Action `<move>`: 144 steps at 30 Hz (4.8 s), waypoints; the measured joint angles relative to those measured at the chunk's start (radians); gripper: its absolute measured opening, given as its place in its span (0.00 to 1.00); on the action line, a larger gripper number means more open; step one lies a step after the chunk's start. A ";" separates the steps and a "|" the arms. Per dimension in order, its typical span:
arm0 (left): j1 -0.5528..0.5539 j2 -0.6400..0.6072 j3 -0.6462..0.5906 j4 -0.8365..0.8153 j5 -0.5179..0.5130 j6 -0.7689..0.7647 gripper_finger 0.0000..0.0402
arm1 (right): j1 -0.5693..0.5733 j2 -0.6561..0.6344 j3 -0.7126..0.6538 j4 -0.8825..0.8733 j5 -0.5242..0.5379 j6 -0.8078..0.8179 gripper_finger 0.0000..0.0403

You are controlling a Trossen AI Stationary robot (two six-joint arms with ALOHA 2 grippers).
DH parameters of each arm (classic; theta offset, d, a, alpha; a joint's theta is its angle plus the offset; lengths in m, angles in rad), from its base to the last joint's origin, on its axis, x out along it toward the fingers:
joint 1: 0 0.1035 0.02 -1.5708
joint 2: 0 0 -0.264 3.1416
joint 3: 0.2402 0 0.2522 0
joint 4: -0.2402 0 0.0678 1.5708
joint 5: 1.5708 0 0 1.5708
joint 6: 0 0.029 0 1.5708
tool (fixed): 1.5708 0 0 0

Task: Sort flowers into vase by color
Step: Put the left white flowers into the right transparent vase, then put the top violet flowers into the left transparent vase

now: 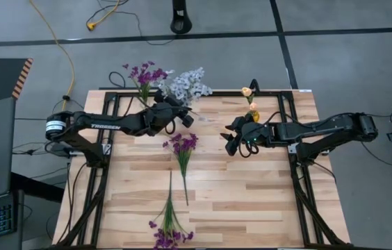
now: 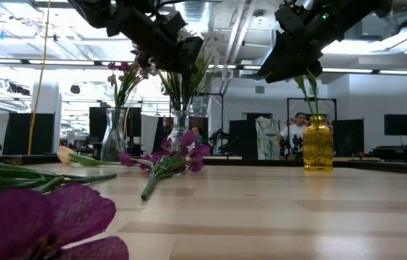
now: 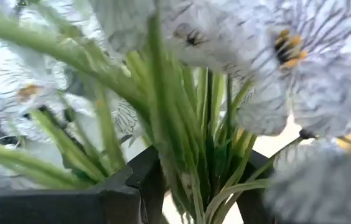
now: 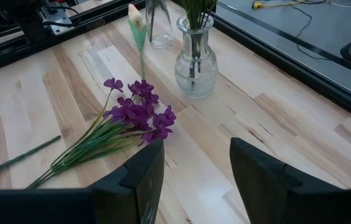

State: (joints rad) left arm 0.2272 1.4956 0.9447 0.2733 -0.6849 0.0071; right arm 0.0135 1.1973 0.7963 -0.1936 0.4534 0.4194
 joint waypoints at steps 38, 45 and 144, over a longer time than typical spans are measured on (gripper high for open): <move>-0.001 -0.039 0.226 -0.778 0.151 0.075 0.45 | 0.000 0.000 0.000 0.000 -0.006 0.000 0.52; -0.004 -0.039 0.266 -0.933 0.172 0.006 0.45 | 0.000 0.000 0.000 -0.002 -0.007 0.000 0.52; -0.317 0.273 -0.011 -0.555 0.490 -1.235 0.01 | 0.006 0.000 0.000 -0.120 -0.008 0.000 0.52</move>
State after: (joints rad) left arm -0.0902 1.7687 0.9333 -0.2813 -0.1947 -1.2276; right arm 0.0196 1.1973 0.7959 -0.3134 0.4450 0.4191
